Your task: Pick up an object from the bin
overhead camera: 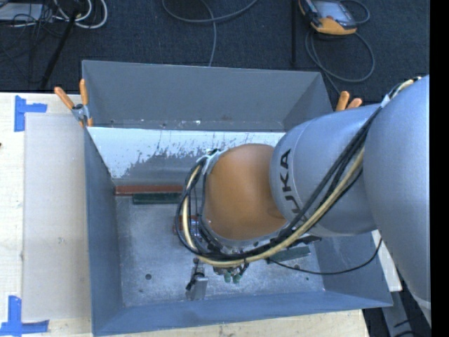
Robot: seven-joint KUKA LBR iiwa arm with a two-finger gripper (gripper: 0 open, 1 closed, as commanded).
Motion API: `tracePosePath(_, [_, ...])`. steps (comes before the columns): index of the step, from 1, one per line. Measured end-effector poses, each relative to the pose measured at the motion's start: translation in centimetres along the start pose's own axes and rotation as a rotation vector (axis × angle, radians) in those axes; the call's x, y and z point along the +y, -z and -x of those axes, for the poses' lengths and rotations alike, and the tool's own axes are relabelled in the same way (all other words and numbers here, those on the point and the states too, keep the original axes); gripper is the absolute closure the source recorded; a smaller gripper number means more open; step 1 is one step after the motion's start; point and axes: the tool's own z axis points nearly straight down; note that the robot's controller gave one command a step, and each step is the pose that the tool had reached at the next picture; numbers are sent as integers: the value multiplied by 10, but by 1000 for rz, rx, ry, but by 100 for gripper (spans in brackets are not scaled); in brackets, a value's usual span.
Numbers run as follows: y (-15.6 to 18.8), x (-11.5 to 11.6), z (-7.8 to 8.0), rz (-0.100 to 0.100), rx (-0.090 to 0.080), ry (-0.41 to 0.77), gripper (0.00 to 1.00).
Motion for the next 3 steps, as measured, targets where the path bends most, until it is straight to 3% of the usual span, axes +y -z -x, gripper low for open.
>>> tracePosePath(1, [-44, -42, 75, 2, -6, -75, 0])
tracePosePath(2, [-25, -44, 111, -1, 1, 64, 0])
tracePosePath(3, [-15, -52, 119, 2, -6, 137, 0])
